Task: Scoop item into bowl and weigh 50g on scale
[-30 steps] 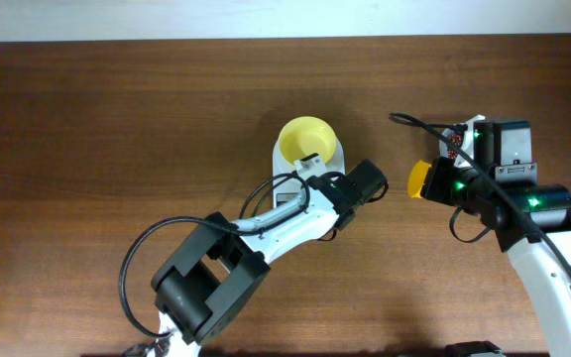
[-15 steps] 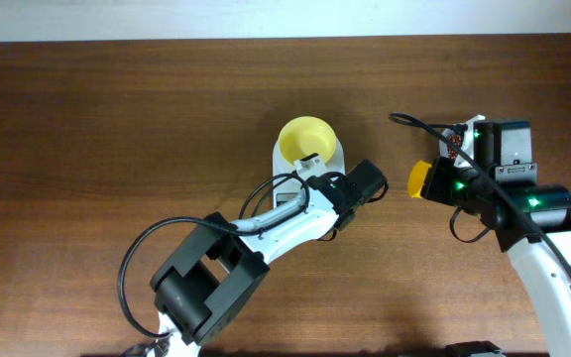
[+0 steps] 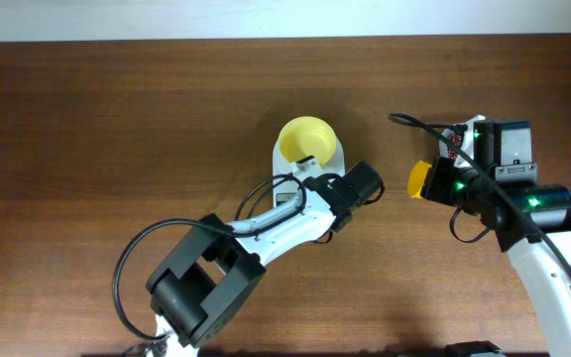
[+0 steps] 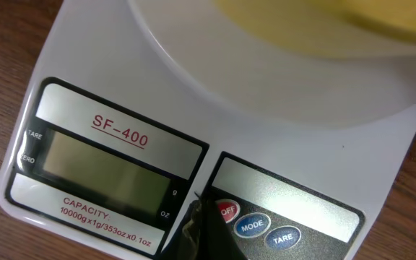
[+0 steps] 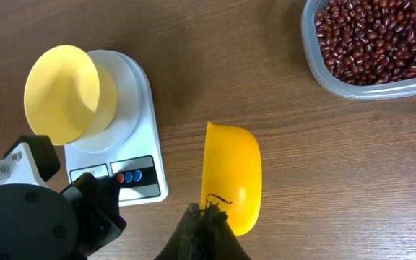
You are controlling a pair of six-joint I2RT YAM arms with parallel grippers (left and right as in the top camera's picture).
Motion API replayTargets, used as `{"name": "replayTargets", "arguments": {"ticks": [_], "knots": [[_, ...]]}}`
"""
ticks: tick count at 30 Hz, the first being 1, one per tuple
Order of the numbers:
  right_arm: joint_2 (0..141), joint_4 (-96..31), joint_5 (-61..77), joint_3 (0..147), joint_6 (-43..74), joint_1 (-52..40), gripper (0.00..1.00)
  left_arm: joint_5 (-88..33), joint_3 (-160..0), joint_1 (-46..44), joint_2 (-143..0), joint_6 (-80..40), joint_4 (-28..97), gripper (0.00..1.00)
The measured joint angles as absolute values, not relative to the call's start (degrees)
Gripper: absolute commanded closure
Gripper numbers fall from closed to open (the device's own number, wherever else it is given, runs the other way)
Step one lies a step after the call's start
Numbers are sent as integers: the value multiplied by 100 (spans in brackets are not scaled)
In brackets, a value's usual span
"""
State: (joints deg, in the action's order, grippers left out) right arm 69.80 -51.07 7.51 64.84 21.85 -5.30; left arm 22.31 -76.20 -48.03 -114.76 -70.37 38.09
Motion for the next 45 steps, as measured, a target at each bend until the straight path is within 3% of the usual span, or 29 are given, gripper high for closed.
{"name": "replayTargets", "arguments": {"ticks": [8,15,25,34,43,44,45], "knots": [[6980,-5122,751,6482,2185,-530,96,2231,-7583,-4803,-10302,-6506,3828,100],[6980,-5124,749,6484,2180,-530,96,2180,-7585,-4803,-9736,-4268,4324,100],[6980,-5124,749,6482,2185,-530,96,1688,-7583,-4746,-9706,-2062,4849,100],[6980,-5146,749,6482,2182,-530,96,285,-7583,-3859,-9432,-207,4862,100],[6980,-5188,749,6482,2182,-530,96,54,-7583,-3374,-9236,659,4952,99],[6980,-5207,749,6482,2185,-530,96,54,-7583,-3330,-9236,694,4958,80],[6980,-5245,749,6482,2180,-530,96,56,-7583,-3310,-9236,714,4958,19]]}}
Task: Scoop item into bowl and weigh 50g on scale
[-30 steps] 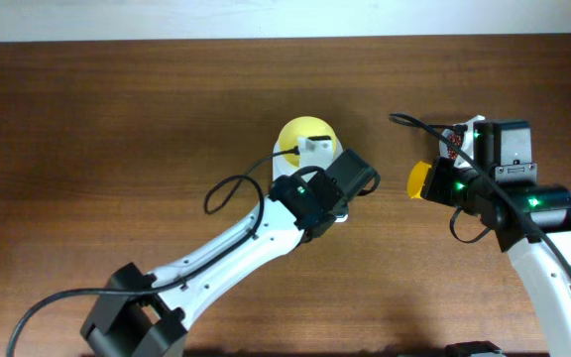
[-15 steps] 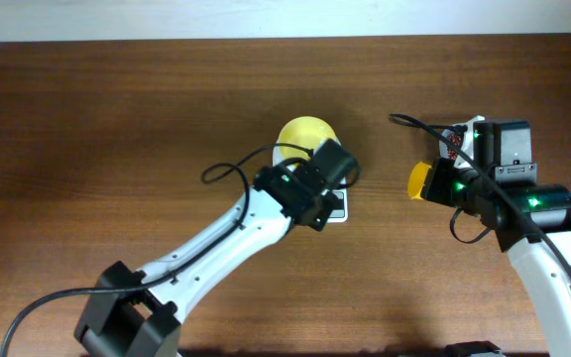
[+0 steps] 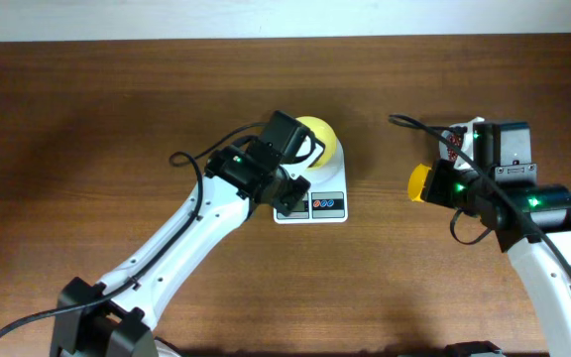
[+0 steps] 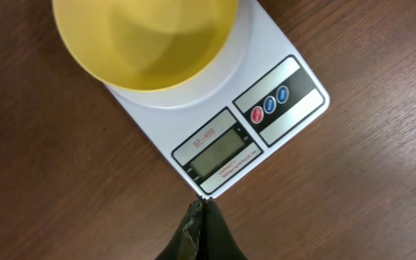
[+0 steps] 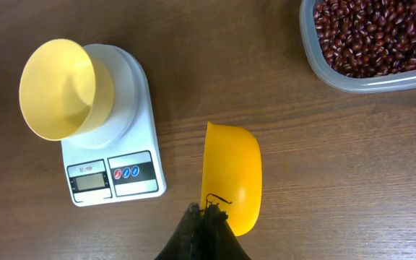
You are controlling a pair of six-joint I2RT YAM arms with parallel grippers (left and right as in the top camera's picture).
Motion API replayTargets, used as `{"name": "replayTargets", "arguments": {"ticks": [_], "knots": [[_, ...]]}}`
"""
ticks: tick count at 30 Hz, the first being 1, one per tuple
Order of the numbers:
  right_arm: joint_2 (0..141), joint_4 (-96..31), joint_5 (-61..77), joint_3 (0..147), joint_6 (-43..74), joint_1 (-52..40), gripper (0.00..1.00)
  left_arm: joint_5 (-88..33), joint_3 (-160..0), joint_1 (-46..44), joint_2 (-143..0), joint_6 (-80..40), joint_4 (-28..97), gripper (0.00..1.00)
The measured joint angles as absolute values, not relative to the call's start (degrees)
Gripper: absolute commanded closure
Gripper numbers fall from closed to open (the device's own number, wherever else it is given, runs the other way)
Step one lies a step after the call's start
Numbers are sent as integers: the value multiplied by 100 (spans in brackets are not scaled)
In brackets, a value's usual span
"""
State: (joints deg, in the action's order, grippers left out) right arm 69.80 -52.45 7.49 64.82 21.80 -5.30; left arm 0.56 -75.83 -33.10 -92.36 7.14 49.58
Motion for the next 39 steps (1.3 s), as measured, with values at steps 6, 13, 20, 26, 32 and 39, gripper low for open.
{"name": "replayTargets", "arguments": {"ticks": [6,13,20,26,32,39], "knots": [[6980,-5360,749,6482,2185,-530,96,36,-7583,-3306,-9236,794,4958,1],[6980,-5369,749,6482,2053,-530,96,38,-7583,-3306,-9236,794,4950,1],[6980,-5334,751,6482,2051,-530,96,38,-7583,-3306,-9236,794,5144,1],[6980,-5334,749,6482,2049,-530,96,38,-7583,-3306,-9236,794,5214,1],[6980,-5334,729,6482,2049,-530,96,38,-7583,-3306,-9236,794,5203,1],[6980,-5334,727,6482,2049,-530,96,-99,-7583,-3306,-9236,794,5188,1]]}}
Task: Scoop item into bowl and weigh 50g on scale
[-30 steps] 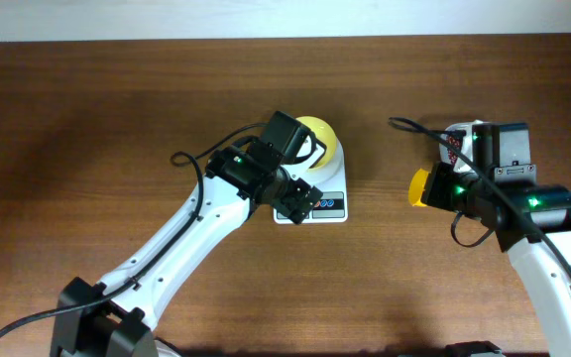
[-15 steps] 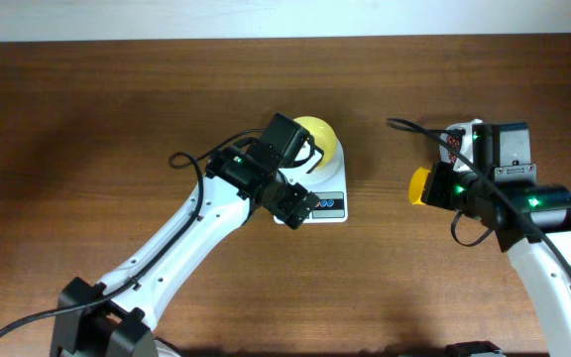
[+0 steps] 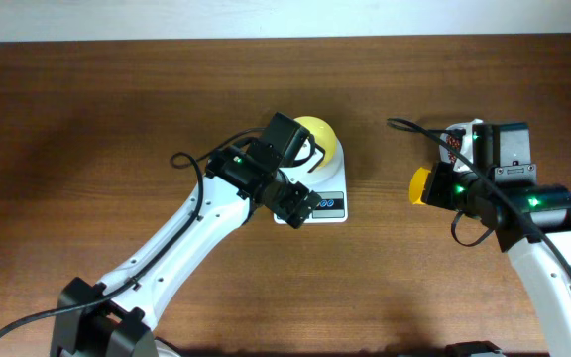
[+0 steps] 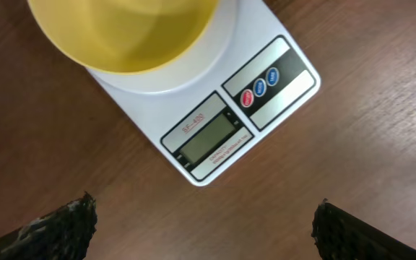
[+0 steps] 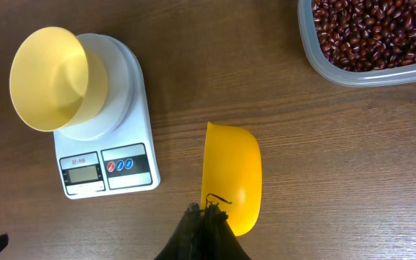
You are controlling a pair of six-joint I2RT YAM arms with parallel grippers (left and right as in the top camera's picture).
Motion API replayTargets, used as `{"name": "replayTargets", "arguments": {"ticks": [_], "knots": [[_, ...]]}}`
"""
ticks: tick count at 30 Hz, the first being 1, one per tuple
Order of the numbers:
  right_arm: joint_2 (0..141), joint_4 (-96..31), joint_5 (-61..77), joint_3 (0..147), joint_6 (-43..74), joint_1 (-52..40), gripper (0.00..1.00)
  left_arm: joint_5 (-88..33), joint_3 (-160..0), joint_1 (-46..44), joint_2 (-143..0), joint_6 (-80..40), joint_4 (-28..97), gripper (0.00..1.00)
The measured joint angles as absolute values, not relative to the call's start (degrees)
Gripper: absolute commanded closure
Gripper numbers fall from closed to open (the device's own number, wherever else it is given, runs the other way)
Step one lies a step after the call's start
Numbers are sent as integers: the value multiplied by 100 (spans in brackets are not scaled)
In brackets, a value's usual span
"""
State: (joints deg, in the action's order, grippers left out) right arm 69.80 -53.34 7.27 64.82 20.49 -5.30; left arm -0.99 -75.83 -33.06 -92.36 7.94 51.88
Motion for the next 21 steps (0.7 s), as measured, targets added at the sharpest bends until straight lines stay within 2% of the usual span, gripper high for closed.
{"name": "replayTargets", "arguments": {"ticks": [1,2,3,4,5,12,17,21], "knots": [[6980,-5334,727,6482,2047,-530,96,-237,-7583,-3306,-9236,794,5199,7],[6980,-5334,727,6482,2045,-530,96,-462,-7583,-3306,-9236,794,5207,35],[6980,-5334,727,6482,2049,-530,96,-545,-7583,-3306,-9236,816,5210,75],[6980,-5334,727,6484,2049,-530,96,-696,-7583,-3306,-9236,799,5210,94],[6980,-5334,727,6482,2045,-530,96,-755,-7583,-3306,-9236,788,5210,100],[6980,-5334,725,6482,2034,-530,96,-1098,-7550,-3500,-9236,261,5076,100],[6980,-5330,687,6482,2036,-530,96,-508,-7279,-4189,-9391,-1103,4246,100],[6980,-5330,687,6482,2034,-530,96,-272,-7144,-4344,-10044,-2456,3879,100]]}}
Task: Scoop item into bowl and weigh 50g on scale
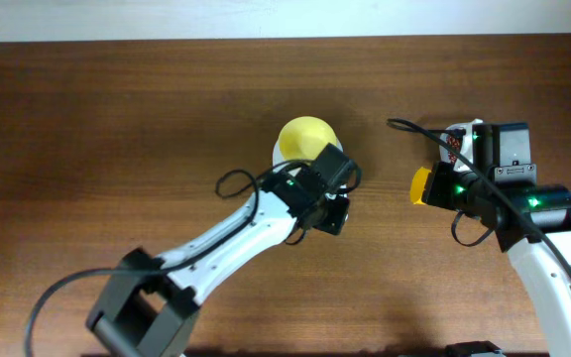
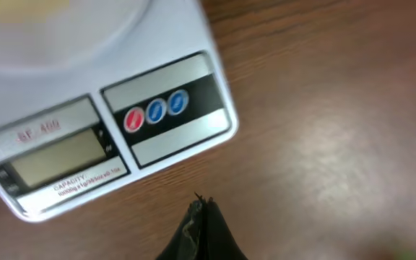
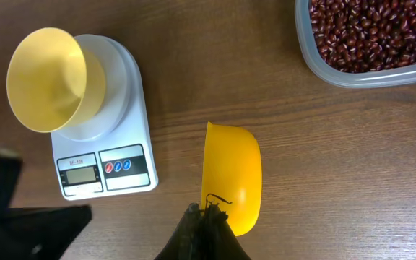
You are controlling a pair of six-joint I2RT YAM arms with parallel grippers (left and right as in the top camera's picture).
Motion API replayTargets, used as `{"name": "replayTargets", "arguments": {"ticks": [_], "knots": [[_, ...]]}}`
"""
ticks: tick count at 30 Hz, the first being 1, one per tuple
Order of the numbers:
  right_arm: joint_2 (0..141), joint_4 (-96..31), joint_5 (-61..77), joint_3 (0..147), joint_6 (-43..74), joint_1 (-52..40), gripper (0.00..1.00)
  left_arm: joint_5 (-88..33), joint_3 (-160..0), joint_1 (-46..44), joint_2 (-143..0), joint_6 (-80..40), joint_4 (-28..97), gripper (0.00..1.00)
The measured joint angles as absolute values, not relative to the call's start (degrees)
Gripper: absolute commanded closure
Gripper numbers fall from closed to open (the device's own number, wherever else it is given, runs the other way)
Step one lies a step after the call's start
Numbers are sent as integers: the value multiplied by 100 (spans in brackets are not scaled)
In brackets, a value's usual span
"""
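A yellow bowl (image 1: 305,137) stands empty on the round platform of a white scale (image 3: 103,170). The scale's display (image 2: 56,155) shows no digits I can read. My left gripper (image 2: 201,206) is shut and empty, low over the wood just in front of the scale's red and blue buttons (image 2: 155,110). My right gripper (image 3: 208,209) is shut on the handle end of an empty yellow scoop (image 3: 231,177), held above the table right of the scale. A clear tub of red beans (image 3: 370,40) sits at the far right.
The left arm (image 1: 266,223) lies across the scale's front in the overhead view and hides most of it. Bare wood lies between the scale and the bean tub. The right arm (image 1: 523,213) covers the tub from above.
My left gripper was open and higher over the scale's front edge. Now it is shut, lower and closer to the button side. The right gripper and scoop have hardly moved.
First my left gripper was shut with its tip right at the scale's red button. Then it was shut and raised above the scale's front edge, then open there, and now shut low by the buttons. The right gripper held the empty scoop throughout.
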State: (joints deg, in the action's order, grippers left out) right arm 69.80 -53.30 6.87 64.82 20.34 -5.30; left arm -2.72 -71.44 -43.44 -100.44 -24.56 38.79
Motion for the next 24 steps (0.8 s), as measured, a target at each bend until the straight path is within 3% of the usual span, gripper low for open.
{"name": "replayTargets", "arguments": {"ticks": [2,4,13,18,24], "knots": [[6980,-5330,663,6482,2034,-530,96,-248,-7124,-4344,-10178,-3131,3822,92],[6980,-5332,646,6484,2034,-530,96,-228,-7118,-4344,-10197,-3612,3699,100],[6980,-5332,642,6482,2034,-530,96,270,-7118,-4390,-10289,-4187,3398,100],[6980,-5332,642,6482,2032,-530,96,1363,-7116,-4574,-10503,-5264,3398,100],[6980,-5332,642,6482,2032,-530,96,1758,-7116,-4613,-10912,-5944,3385,100]]}}
